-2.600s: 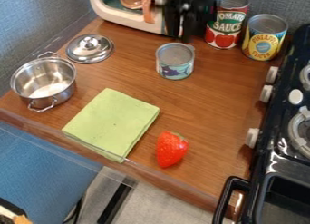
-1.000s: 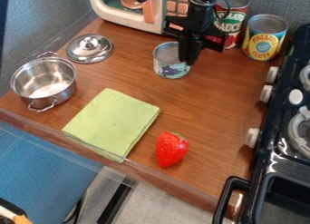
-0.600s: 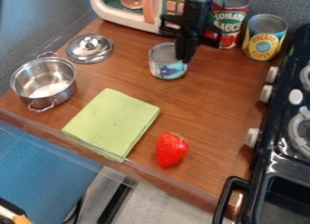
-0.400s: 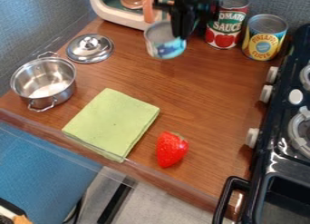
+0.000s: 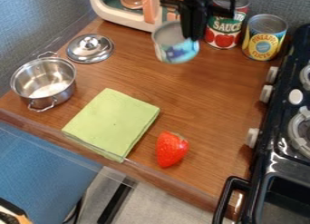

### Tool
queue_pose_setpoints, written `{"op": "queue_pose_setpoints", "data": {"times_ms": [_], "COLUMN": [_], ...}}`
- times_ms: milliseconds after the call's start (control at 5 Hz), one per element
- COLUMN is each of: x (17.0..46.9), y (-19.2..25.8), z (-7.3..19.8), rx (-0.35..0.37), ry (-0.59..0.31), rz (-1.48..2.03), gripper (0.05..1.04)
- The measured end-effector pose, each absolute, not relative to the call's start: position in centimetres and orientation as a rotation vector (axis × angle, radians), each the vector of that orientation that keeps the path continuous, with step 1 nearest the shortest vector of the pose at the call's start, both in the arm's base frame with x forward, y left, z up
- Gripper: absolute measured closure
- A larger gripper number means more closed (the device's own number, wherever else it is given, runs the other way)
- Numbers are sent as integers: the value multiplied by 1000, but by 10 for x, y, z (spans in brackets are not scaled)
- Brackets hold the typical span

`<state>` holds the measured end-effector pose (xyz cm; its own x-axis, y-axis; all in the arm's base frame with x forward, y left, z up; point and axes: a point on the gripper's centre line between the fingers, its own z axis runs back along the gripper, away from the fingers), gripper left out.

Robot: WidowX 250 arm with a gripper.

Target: Move can from top middle of the table to the right of the table

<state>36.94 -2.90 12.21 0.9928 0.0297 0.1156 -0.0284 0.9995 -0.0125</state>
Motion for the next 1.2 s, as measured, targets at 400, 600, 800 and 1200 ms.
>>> {"op": "queue_pose_setpoints", "data": {"times_ms": [400, 600, 800, 1200], "x": [344, 340, 334, 330], "y": [-62, -73, -80, -87], "z": [85, 73, 67, 64], "rx": [-8, -4, -4, 6], "ry": [-58, -34, -24, -23], "rz": [-84, -126, -170, -181], "gripper": [1017, 1017, 1017, 822]}}
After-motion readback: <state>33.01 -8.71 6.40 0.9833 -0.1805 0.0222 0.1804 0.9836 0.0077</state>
